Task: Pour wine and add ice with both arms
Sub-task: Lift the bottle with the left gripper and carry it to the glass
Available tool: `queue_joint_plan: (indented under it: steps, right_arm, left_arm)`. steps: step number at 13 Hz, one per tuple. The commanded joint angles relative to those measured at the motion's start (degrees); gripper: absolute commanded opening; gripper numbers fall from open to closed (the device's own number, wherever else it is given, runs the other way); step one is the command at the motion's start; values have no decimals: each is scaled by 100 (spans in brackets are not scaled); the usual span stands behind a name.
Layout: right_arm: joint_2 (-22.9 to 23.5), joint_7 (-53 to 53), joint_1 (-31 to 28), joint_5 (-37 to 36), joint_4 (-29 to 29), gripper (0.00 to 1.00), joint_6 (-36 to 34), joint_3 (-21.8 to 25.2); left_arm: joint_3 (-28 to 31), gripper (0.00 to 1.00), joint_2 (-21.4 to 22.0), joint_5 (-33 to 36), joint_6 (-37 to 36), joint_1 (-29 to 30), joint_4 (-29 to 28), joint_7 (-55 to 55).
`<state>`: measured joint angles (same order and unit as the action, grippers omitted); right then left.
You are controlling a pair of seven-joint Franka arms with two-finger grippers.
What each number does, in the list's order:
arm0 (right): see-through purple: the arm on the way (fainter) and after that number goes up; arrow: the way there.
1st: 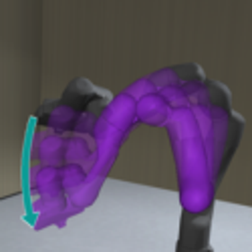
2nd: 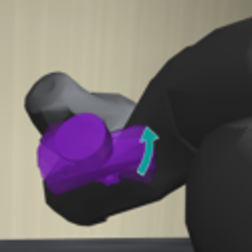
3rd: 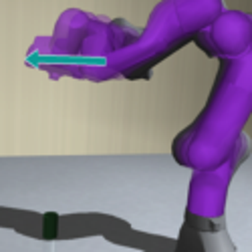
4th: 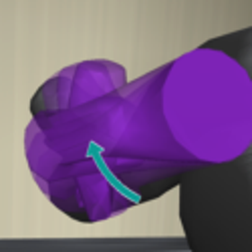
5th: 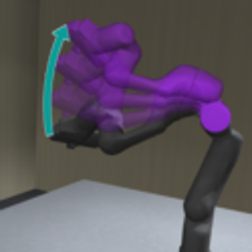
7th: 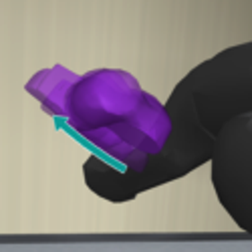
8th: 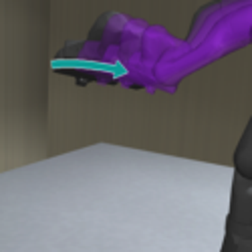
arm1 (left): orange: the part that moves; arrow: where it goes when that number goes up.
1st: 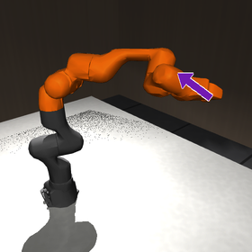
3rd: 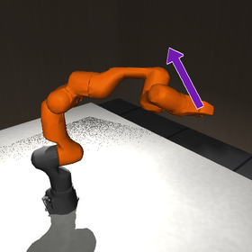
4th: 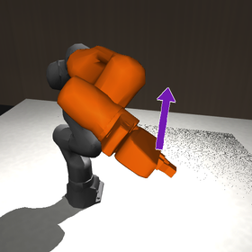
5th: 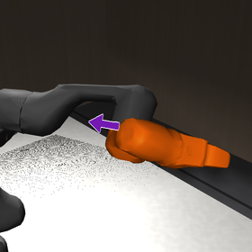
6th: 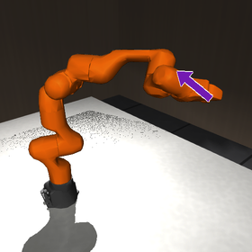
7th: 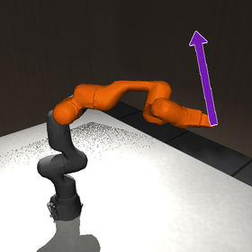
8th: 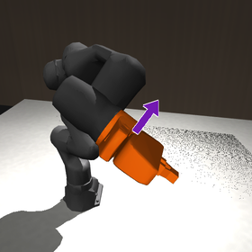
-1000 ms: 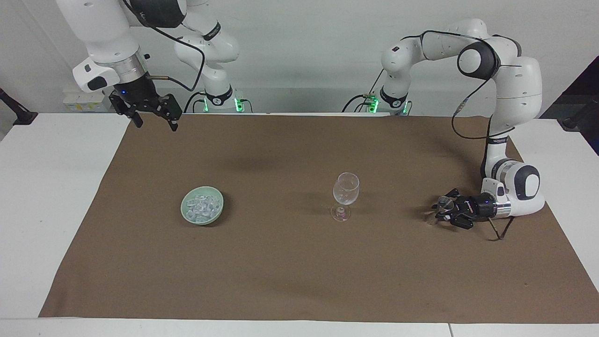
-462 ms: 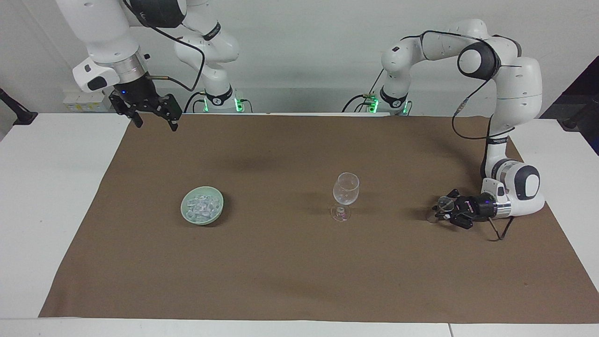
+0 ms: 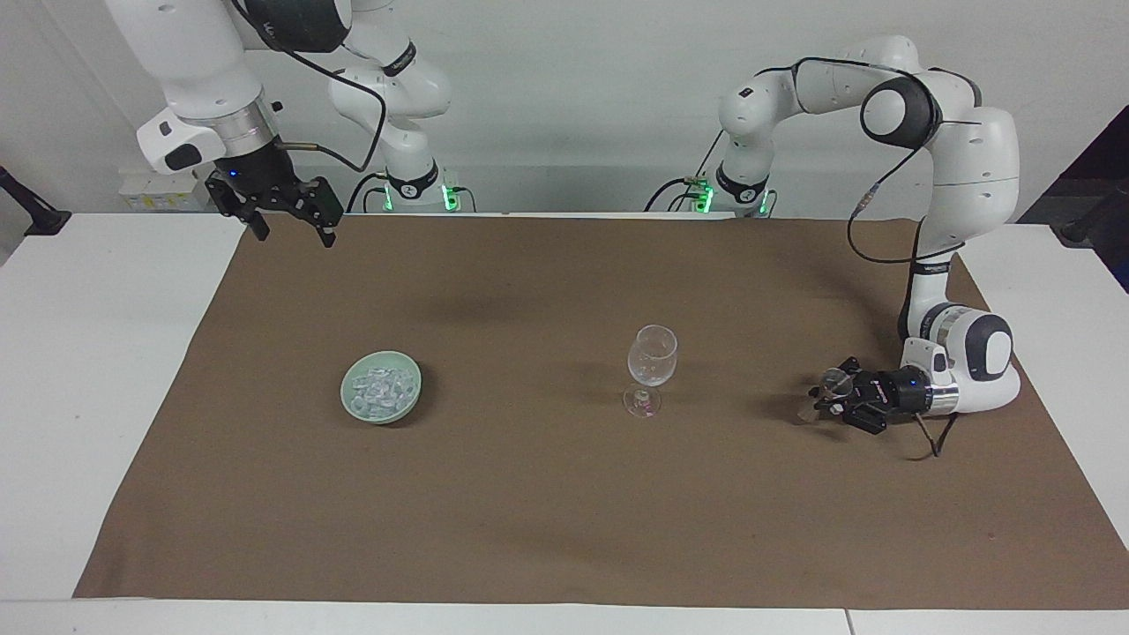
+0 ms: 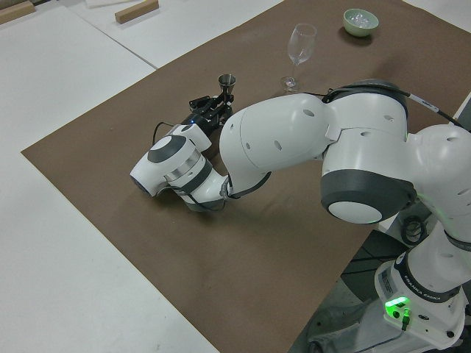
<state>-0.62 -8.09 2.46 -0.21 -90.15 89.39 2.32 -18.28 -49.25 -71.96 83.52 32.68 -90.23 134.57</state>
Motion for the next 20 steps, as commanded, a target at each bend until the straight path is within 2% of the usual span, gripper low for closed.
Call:
queue_joint_plan:
  steps: [1,4,7,12,20]
  right_arm:
    - [9,141,-79,56,59,100,-89,-21]
    - [9,141,-79,56,59,100,-89,-21]
    - [9,141,-79,56,59,100,-89,-21]
    - [9,141,-79,56,59,100,-89,-21]
    - [9,141,-79,56,59,100,-89,-21]
  left_arm:
    - [-175,0,56,-204,-99,-16,14,34]
    - [-193,0,424,-467,-64,-297,-91,-10]
    - [-184,0,557,-924,76,-665,-214,-10]
    - [-167,0,1180,-951,532,-1079,-679,-19]
    - [-149,0,2261,-907,1412,-1238,-1672,-133]
